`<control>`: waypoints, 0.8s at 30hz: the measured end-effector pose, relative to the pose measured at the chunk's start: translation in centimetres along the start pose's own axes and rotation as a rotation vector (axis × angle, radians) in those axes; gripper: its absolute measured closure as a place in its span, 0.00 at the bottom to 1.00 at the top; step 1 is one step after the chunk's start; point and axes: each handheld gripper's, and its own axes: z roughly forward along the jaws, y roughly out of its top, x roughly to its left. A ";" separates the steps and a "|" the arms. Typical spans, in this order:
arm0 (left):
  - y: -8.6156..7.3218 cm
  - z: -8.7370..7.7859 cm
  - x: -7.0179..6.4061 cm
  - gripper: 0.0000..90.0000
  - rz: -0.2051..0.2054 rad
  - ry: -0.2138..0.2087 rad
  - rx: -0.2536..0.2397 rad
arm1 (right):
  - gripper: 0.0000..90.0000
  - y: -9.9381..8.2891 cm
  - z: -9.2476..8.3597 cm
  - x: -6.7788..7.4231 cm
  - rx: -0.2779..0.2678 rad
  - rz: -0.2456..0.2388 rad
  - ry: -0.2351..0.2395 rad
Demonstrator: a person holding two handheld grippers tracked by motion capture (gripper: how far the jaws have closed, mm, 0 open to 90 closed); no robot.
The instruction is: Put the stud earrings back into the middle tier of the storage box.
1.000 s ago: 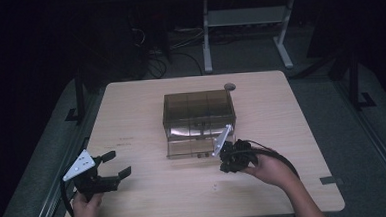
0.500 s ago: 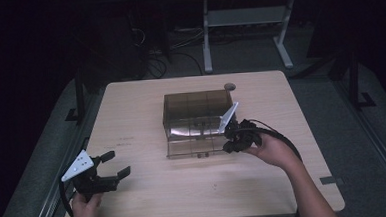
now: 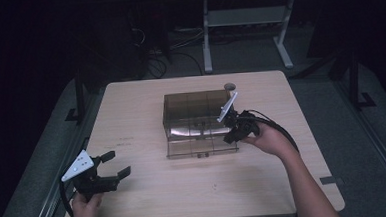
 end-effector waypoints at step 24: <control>0.0 -0.2 0.0 0.14 -0.004 0.001 -0.006 | 0.95 0.2 2.6 -2.0 0.066 0.030 0.001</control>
